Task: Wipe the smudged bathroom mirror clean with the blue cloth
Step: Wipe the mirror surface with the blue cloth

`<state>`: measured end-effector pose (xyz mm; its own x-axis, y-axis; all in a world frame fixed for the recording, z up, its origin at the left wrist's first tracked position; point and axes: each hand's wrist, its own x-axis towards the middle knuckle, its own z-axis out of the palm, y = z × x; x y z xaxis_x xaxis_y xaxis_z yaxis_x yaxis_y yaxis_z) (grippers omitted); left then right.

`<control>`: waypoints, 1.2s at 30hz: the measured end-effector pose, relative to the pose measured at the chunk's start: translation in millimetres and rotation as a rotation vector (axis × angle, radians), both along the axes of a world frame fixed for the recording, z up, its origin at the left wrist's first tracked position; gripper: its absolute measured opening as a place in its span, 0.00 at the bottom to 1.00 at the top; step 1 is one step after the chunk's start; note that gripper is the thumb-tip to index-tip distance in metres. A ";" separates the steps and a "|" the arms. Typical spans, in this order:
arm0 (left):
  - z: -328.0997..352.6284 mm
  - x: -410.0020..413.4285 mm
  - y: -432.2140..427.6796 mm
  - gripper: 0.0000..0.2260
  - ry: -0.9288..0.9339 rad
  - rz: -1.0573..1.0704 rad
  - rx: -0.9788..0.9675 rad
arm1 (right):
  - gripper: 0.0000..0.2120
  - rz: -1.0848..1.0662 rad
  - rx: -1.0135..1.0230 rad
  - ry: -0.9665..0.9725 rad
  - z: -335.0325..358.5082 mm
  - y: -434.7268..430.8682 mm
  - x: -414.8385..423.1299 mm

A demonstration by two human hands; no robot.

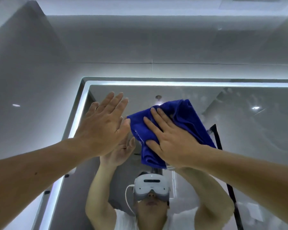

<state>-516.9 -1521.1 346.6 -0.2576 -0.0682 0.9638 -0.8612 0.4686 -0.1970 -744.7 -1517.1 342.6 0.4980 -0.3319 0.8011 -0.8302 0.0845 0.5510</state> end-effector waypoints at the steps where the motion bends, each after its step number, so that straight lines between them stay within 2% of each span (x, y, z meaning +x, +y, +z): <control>1: 0.7 -0.9 -0.8 0.34 -0.005 -0.001 -0.002 | 0.30 -0.004 -0.003 -0.014 10.4 2.1 0.4; 7: 0.5 -11.2 -5.2 0.30 -0.025 0.015 -0.028 | 0.29 0.030 -0.042 -0.360 126.5 10.8 -10.5; 12: 4.1 -7.6 -3.5 0.34 -0.048 0.009 -0.054 | 0.30 -0.002 -0.117 -0.542 158.7 11.7 -34.7; 15: 8.0 -10.7 -4.7 0.33 -0.024 0.021 -0.056 | 0.30 0.021 -0.113 -0.479 143.5 11.6 -31.0; 20: 6.3 -29.3 -4.3 0.30 -0.021 -0.026 -0.062 | 0.30 0.044 -0.074 -0.283 73.3 16.4 -45.1; 24: 3.4 -42.7 -0.1 0.31 -0.034 -0.042 -0.063 | 0.32 0.031 0.000 -0.192 1.9 20.4 -58.1; 27: 3.8 -46.3 3.1 0.32 -0.035 -0.047 -0.067 | 0.32 0.040 0.087 -0.105 -19.0 25.4 -70.7; 30: 5.3 -46.9 5.2 0.31 -0.039 -0.037 -0.065 | 0.32 -0.021 -0.027 -0.008 16.1 25.9 -78.3; 33: 3.8 -47.4 5.1 0.30 -0.052 -0.006 -0.057 | 0.30 0.021 -0.036 -0.250 94.3 29.5 -79.7; 36: 3.6 -45.4 5.0 0.32 -0.056 0.008 -0.058 | 0.31 -0.048 -0.024 -0.435 153.8 28.7 -73.6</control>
<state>-562.3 -1516.1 350.2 -0.3107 -0.0151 0.9504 -0.8519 0.4479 -0.2714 -818.3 -1488.4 496.4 0.0966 -0.3255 0.9406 -0.9794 0.1373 0.1481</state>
